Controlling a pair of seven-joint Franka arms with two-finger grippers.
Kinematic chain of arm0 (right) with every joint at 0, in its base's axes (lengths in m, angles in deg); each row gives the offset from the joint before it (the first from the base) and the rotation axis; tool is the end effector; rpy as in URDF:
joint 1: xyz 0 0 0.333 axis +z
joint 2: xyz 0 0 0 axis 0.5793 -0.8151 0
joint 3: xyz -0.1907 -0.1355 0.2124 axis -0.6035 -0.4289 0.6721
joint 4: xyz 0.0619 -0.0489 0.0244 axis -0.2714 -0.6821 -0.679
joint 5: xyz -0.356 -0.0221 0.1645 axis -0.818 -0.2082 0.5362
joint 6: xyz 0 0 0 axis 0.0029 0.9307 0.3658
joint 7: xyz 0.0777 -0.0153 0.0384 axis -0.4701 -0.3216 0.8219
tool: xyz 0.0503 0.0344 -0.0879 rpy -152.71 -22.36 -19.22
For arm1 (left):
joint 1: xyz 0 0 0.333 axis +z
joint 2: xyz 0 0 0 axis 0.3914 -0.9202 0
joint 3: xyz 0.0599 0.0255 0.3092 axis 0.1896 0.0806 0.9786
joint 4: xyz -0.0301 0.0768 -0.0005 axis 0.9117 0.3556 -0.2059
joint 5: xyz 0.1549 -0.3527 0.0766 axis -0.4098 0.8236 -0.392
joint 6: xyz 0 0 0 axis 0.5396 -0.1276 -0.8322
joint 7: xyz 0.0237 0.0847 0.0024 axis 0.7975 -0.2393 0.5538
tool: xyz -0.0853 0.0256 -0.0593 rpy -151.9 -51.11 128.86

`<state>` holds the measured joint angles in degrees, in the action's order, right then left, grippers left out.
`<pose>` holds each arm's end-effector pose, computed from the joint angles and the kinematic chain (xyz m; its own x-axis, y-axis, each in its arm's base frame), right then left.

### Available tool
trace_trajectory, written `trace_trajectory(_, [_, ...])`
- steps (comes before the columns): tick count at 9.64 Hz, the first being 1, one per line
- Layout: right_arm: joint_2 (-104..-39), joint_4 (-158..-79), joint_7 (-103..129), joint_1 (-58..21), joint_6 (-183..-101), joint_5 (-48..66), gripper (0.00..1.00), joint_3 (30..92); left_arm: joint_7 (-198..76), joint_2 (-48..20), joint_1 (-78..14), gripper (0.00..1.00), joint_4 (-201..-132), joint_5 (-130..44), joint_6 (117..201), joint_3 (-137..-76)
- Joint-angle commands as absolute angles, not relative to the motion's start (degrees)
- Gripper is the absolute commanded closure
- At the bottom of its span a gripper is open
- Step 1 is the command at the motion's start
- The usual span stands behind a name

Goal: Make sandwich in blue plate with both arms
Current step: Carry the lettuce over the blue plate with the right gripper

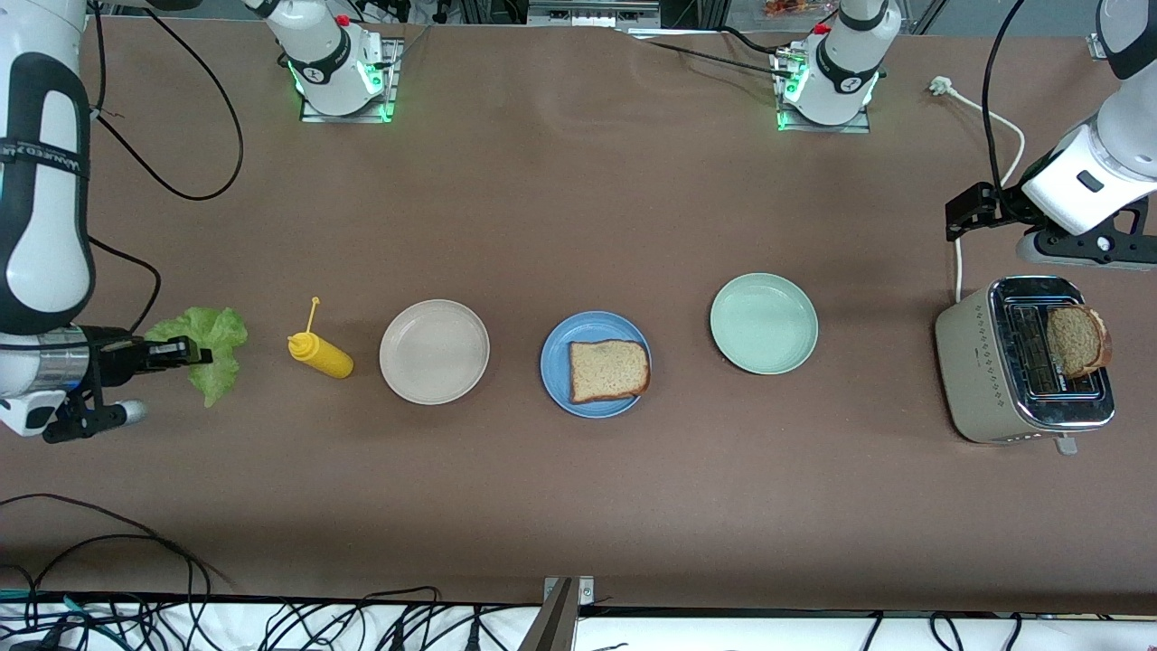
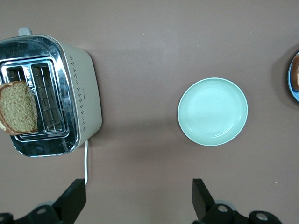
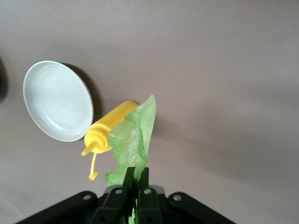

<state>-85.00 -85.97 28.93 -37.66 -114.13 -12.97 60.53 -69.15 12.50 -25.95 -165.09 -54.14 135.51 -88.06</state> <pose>0.7029 -0.0534 0.3989 0.9538 0.2279 -0.1957 0.1694 -0.9461 -0.2761 0.5498 -0.0215 0.5664 0.9937 -0.0806 -0.0783 -0.0837 -0.9958 -0.0375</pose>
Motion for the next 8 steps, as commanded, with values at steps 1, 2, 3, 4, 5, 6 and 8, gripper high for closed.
trace_trajectory(1, [-82.8, -84.7, 22.5, -37.2, -110.4, -12.9, 1.00, 61.4, -70.7, 13.8, -25.3, 0.00, -166.2, -54.5, 135.8, -88.5])
trace_trajectory(2, [-82.7, -84.7, 20.9, -36.5, -109.8, -12.9, 1.00, 61.5, -70.7, 13.8, -25.3, 0.00, -166.2, -54.5, 135.8, -88.5])
trace_trajectory(3, [-82.3, -84.7, 18.6, -35.6, -109.6, -12.9, 1.00, 61.5, -70.7, 13.8, -25.3, 0.00, -166.2, -54.5, 135.8, -88.5])
trace_trajectory(4, [-81.6, -84.7, 16.1, -34.4, -109.5, -13.0, 1.00, 61.6, -70.7, 13.7, -25.3, 0.00, -166.2, -54.5, 135.8, -88.5])
trace_trajectory(5, [-81.4, -84.7, 13.2, -33.0, -109.5, -13.0, 1.00, 61.5, -70.7, 13.8, -25.3, 0.00, -166.2, -54.5, 135.8, -88.5])
trace_trajectory(6, [-80.9, -84.7, 10.5, -31.2, -109.4, -13.1, 1.00, 61.6, -70.7, 13.8, -25.3, 0.00, -166.2, -54.5, 135.8, -88.5])
trace_trajectory(8, [-80.5, -84.7, 3.8, -27.9, -109.3, -13.1, 1.00, 61.5, -70.7, 13.7, -25.3, 0.00, -166.2, -54.5, 135.8, -88.5])
